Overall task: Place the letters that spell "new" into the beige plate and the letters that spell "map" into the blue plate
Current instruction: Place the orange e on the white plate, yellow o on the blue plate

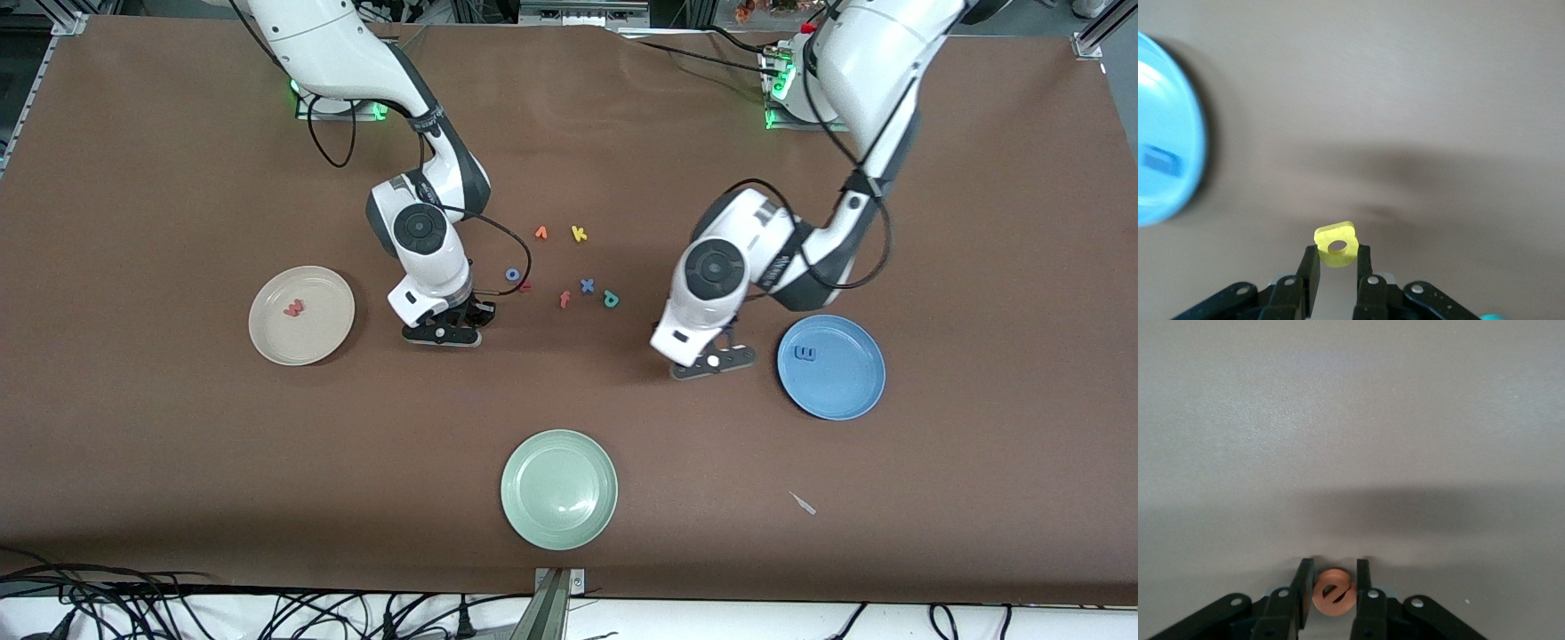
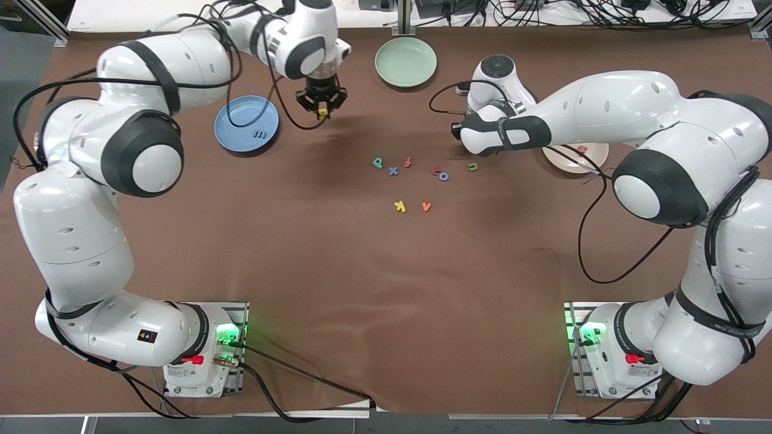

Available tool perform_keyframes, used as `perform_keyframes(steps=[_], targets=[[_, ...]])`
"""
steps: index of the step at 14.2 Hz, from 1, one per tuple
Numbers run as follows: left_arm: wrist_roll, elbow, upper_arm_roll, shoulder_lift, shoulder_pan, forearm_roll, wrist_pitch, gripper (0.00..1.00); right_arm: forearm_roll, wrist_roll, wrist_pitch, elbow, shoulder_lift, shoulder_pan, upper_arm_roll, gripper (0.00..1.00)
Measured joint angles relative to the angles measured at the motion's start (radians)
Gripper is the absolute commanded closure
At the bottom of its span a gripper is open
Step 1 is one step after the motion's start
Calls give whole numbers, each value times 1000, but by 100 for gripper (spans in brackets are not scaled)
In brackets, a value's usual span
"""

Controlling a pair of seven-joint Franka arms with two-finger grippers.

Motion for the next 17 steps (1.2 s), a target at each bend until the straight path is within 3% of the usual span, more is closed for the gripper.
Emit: perform_keyframes(steps=[3, 6, 10, 11, 12, 13, 14, 17], targets=[[171, -4, 1, -9, 71, 0, -34, 100, -1, -81, -97, 2, -66, 2, -28, 78], [328, -19, 3, -9, 148, 0, -38, 100, -1, -284, -215, -6, -134, -1, -119, 78], [496, -41, 4, 3, 266, 0, -41, 100, -1, -467, -141, -164, -217, -4, -219, 78], [515, -46, 3, 14, 286, 0, -40, 94, -1, -529, -106, -220, -241, -3, -251, 78], [528, -47, 3, 28, 299, 0, -38, 58, -1, -593, -87, -263, -263, -2, -288, 78], [538, -47, 3, 43, 304, 0, -36, 39, -1, -655, -79, -297, -285, -3, -330, 78], [544, -47, 3, 55, 306, 0, -33, 0, -1, -712, -76, -327, -308, -4, -373, 78], [555, -45, 0, 68, 307, -4, -30, 0, 0, -809, -45, -407, -359, -7, -462, 77]])
